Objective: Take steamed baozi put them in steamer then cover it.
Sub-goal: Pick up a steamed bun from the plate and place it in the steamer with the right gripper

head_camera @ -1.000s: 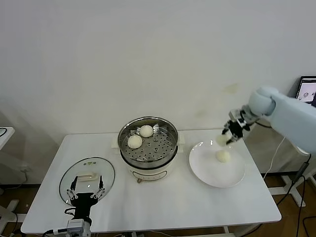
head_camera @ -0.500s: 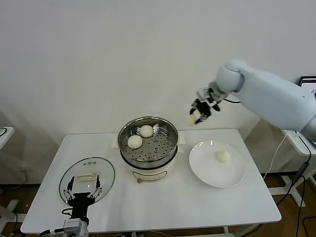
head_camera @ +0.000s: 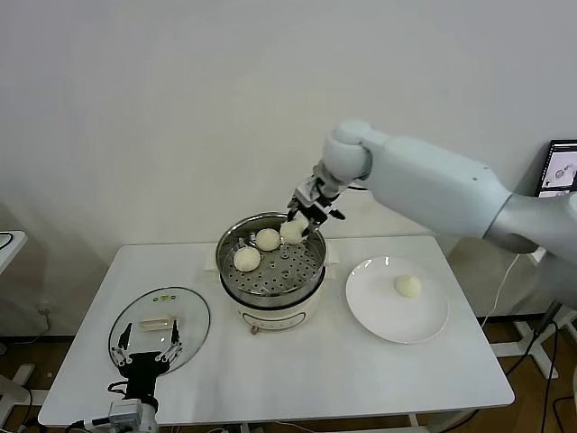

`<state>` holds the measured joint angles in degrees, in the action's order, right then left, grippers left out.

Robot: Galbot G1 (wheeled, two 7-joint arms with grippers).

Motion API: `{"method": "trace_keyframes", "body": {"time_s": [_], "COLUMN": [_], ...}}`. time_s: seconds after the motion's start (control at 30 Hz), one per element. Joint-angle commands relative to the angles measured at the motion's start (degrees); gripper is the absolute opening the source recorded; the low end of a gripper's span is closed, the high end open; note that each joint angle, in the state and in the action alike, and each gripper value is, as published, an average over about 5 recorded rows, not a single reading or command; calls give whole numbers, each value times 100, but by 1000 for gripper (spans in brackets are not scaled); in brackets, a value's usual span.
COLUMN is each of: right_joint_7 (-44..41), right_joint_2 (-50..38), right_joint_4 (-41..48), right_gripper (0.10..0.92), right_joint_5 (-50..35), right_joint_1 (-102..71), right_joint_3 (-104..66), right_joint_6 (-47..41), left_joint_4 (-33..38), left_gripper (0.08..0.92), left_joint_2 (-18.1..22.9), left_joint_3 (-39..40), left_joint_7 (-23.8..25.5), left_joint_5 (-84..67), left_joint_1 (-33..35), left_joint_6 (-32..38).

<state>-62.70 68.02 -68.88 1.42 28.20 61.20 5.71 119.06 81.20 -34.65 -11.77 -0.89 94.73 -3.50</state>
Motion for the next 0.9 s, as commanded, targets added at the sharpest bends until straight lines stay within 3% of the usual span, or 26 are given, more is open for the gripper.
{"method": "trace_keyframes", "body": {"time_s": [0.03,0.3,0.9], "right_joint_7": [195,397,560], "right_joint_2": [329,196,428], "right_joint_4": [-130,-509,-208], "right_gripper": [475,475,475], "right_joint_5": [465,720,1165], "right_joint_1": [-326,-501,-516], "right_joint_3": [145,318,539], "right_joint_6": [692,1065,1689], "left_joint_4": [-1,6,17], "left_gripper": [823,823,823], "left_joint_2": [24,48,84], "left_joint_3": [-5,-22,-49], "left_joint_7": [2,0,2], "left_joint_5": [-42,-27,-27], "left_joint_1": [13,27,24], "left_joint_6": [-14,-11,12]}}
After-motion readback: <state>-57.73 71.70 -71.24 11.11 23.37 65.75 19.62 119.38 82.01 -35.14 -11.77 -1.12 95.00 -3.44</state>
